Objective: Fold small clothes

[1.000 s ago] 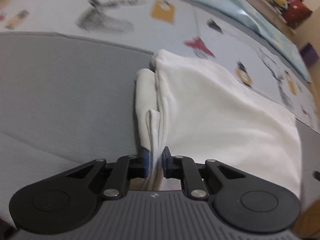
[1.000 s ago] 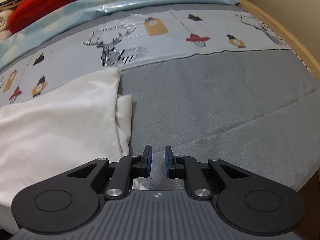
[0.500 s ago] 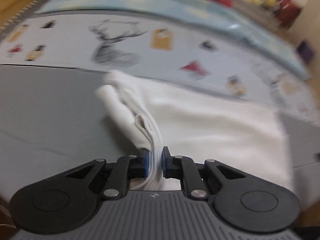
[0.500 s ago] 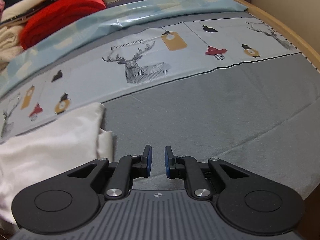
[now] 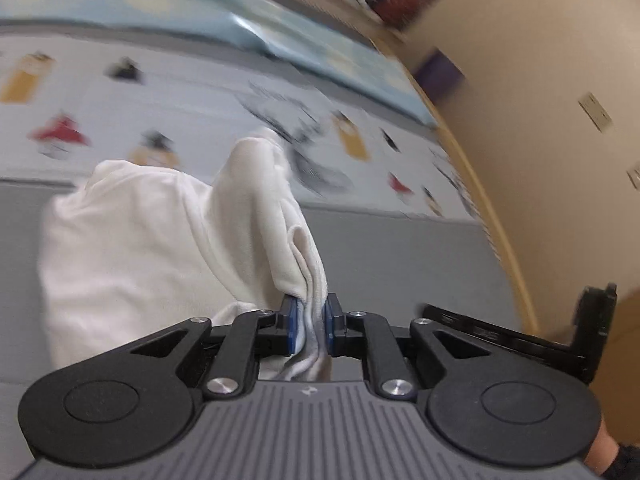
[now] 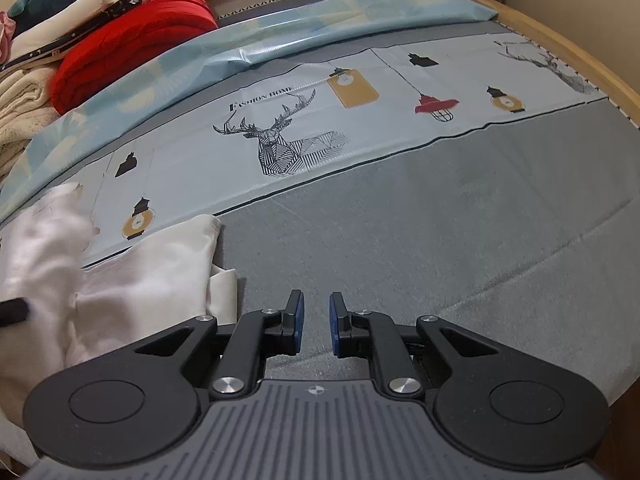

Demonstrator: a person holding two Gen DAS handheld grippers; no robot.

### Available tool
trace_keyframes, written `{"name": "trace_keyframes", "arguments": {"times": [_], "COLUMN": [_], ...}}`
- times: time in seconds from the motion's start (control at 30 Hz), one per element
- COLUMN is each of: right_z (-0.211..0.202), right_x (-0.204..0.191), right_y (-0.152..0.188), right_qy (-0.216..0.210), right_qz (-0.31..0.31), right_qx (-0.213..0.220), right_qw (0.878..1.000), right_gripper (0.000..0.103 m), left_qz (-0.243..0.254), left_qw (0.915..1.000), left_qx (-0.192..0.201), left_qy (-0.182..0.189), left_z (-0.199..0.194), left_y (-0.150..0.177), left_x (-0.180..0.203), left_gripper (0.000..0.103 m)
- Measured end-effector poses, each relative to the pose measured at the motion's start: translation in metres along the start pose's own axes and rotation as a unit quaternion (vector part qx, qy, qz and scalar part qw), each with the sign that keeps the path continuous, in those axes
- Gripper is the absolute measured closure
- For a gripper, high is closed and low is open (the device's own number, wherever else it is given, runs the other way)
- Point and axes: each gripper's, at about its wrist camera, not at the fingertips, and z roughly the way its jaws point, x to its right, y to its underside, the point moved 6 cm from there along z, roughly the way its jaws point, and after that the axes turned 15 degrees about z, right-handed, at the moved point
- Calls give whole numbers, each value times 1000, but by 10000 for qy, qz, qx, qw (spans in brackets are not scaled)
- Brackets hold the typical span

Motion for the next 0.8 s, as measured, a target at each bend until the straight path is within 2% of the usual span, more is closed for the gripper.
{"name": "trace_keyframes", "arguments": {"times": [0.07,0.1,0.17,0.23,0.3,0.33,0.43,0.53,0.67,0.8], "right_z": [0,0,0,1,3,5,19,30,45,63], "right_x": [2,2,1,-1,-6,-8,-19,-35,-47,-51], "right_y": [0,0,1,3,7,8,21,38,47,41], "right_qy": [-47,-68,-158,-299,-498,-593,-949,-1087,-978,-949], "right_qz": [50,65,81,60,73,92,282,172,191,682], "right_qx": [1,-7,-46,-137,-284,-376,-1008,-1413,-1374,-1279], "right_qw": [10000,10000,9998,9994,9983,9975,9900,9838,9855,9849], "right_gripper": [90,90,89,88,86,81,74,74,74,74], "left_qz": [-53,-77,-56,-59,-113,-115,31,288,544,970], "left_qw": [9993,9991,9993,9998,9998,9993,9949,9929,9901,9783], "left_qx": [-53,46,168,106,-159,-305,-826,-1004,-1241,-1759], "left_qy": [355,421,343,183,-47,-206,-582,-574,-379,-500], "left_z": [13,13,5,-2,-9,-12,-21,-27,-28,-8], "left_y": [-3,-6,-9,-5,5,10,31,44,68,95], "left_x": [17,20,14,0,-22,-32,-56,-66,-65,-61], "left_gripper": [84,79,78,78,78,78,78,78,78,78]}}
